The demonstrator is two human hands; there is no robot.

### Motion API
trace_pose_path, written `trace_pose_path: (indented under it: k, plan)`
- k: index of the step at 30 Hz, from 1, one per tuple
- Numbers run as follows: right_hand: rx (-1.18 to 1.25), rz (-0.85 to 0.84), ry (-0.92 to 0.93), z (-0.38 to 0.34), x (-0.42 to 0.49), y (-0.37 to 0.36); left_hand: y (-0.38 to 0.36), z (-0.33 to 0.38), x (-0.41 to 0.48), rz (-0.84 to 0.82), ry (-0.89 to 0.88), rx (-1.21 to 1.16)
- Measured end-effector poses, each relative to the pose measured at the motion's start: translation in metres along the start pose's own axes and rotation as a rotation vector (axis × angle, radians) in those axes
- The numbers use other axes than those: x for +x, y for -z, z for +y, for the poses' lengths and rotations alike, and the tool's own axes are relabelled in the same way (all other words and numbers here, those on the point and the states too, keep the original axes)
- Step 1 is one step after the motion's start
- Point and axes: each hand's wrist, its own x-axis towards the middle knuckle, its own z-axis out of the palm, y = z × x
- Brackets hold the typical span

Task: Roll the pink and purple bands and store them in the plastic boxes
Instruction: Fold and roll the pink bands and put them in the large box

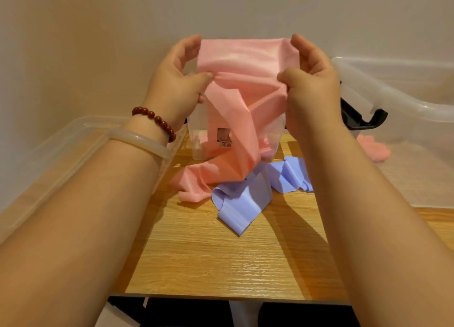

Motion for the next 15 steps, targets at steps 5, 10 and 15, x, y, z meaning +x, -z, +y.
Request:
trace_pose_path:
  k: [5, 10, 15]
  plan:
    - [0.218, -0.049, -0.079, -0.005, 0.001, -0.007, -0.005, 0.007, 0.005, 0.057, -0.01, 0.085]
    - [0.047, -0.228, -0.113, 0.014, 0.0, -0.002, -0.009, 0.0, -0.008, -0.164, 0.031, 0.172]
    - [0.162, -0.232, -0.122, 0.025, -0.002, 0.003, -0.018, -0.014, -0.023, -0.214, 0.04, 0.132]
